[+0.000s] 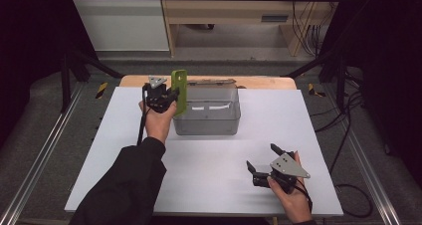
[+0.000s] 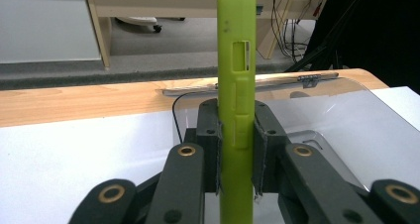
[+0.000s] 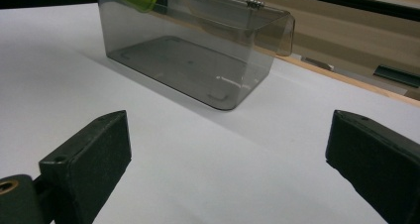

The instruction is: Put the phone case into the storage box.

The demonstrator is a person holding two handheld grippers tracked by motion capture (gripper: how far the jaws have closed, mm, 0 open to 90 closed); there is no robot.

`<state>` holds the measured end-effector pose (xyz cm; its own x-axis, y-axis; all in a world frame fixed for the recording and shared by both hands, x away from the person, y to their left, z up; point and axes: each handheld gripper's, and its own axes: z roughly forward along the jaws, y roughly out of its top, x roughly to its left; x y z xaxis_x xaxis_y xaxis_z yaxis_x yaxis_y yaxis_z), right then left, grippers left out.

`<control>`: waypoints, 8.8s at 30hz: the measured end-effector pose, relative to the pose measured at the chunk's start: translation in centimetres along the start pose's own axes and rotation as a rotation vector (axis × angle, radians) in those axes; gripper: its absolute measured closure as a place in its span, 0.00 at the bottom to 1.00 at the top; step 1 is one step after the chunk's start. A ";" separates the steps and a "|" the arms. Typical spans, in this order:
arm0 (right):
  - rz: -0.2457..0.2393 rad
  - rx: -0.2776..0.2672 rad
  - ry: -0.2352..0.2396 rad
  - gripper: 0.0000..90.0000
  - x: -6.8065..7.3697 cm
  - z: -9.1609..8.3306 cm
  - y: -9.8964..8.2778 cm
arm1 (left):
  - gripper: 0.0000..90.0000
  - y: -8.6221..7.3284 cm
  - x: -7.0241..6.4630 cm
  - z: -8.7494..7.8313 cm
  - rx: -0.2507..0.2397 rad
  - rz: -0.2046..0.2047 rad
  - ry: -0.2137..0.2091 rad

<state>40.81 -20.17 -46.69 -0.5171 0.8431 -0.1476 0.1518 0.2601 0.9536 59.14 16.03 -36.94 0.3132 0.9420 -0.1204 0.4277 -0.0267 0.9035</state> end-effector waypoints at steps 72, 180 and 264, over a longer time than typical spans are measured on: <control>0.005 0.048 0.029 0.06 0.5 0.7 -0.2 | 0.86 -3.0 0.0 1.6 0.104 0.011 -0.018; 0.006 0.070 0.039 0.05 0.6 1.0 -0.3 | 0.73 -3.8 -1.2 2.8 0.111 0.027 0.049; 0.016 0.043 0.047 0.05 0.4 0.8 0.0 | 0.04 -2.8 -3.9 0.9 -0.180 0.162 -0.226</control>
<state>41.28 -19.45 -47.00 -0.5528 0.8248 -0.1191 0.1956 0.2674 0.9435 57.48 12.13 -39.32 0.5537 0.8318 -0.0392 0.2066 -0.0917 0.9741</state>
